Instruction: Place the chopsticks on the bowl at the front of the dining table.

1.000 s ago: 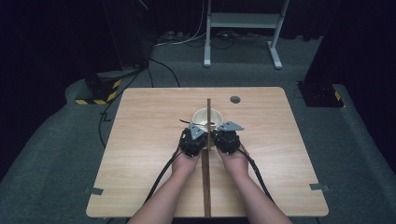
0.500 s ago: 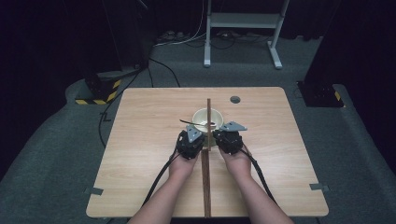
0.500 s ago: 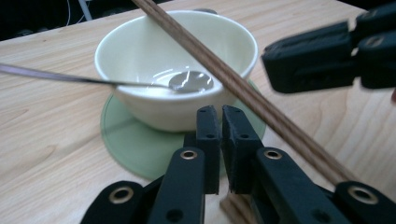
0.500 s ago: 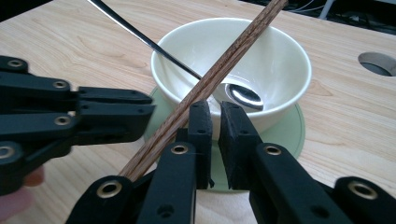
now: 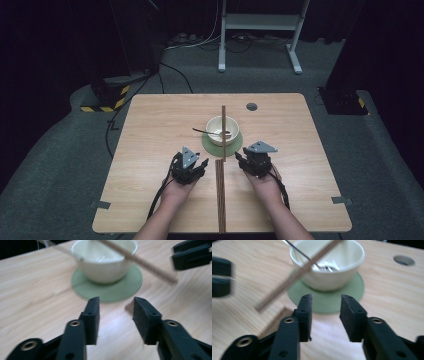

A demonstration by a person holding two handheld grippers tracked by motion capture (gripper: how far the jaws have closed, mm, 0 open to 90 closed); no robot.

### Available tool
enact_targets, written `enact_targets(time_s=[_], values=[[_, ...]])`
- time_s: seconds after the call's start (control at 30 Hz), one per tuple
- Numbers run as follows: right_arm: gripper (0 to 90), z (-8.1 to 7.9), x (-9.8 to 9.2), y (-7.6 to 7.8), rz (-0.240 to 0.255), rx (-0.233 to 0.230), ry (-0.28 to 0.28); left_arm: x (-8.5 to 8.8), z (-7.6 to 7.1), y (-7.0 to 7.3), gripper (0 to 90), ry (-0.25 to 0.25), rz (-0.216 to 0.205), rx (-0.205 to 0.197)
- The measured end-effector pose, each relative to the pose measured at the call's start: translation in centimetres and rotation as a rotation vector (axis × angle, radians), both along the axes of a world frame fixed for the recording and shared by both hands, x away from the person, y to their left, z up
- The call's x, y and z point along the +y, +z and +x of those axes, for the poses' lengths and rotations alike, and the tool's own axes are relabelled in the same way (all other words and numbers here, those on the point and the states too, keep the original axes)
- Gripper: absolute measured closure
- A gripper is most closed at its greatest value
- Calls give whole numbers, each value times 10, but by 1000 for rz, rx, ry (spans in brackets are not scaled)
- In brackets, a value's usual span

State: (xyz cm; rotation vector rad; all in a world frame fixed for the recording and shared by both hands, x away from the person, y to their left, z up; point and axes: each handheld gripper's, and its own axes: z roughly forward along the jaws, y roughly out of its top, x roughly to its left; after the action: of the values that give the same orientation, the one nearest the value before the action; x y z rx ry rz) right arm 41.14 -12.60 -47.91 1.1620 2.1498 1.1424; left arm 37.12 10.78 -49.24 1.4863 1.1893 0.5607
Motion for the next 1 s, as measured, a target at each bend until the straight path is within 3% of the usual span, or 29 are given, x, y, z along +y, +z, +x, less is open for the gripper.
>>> enact_targets(time_s=[0.07, 0.13, 0.17, 0.27, 0.33, 0.47, 0.57, 0.63, 0.7, 0.73, 0.77, 0.83, 0.87, 0.9, 0.93, 1.0], values=[[565, -7, -12, -5, -1, 18, -20, 13, -6, -4, 518, 10, 14, 19], [546, -11, -25, -12, -10, 22, -29, 33, -13, -11, 483, 32, 35, 72], [519, -13, -35, -17, -32, 32, -32, 41, -15, -15, 460, 64, 22, 80], [496, -20, -62, -28, -76, 51, -59, 69, -27, -22, 431, 102, 47, 109], [488, -25, -84, -34, -99, 64, -87, 88, -35, -26, 413, 143, 34, 133], [477, -37, -124, -41, -121, 96, -141, 122, -47, -30, 376, 208, 43, 155], [457, -44, -146, -42, -116, 102, -163, 142, -51, -31, 360, 252, 54, 158], [427, -47, -157, -42, -115, 105, -164, 153, -51, -33, 362, 278, 46, 184], [390, -47, -164, -42, -73, 132, -160, 159, -51, -44, 362, 306, -10, 196], [364, -47, -165, -42, -58, 138, -149, 162, -54, -47, 331, 313, -15, 152], [346, -46, -165, -42, -55, 143, -140, 162, -54, -46, 363, 342, -37, 154], [341, -47, -162, -43, -83, 136, -137, 160, -54, -47, 344, 377, -29, 156], [339, -48, -160, -43, -91, 129, -144, 158, -56, -47, 342, 364, -14, 155], [335, -49, -159, -43, -92, 132, -160, 154, -55, -47, 346, 367, -28, 136], [321, -50, -157, -43, -92, 133, -180, 155, -57, -47, 349, 351, -1, 143], [310, -51, -156, -43, -112, 115, -188, 157, -57, -46, 350, 337, -15, 161]])
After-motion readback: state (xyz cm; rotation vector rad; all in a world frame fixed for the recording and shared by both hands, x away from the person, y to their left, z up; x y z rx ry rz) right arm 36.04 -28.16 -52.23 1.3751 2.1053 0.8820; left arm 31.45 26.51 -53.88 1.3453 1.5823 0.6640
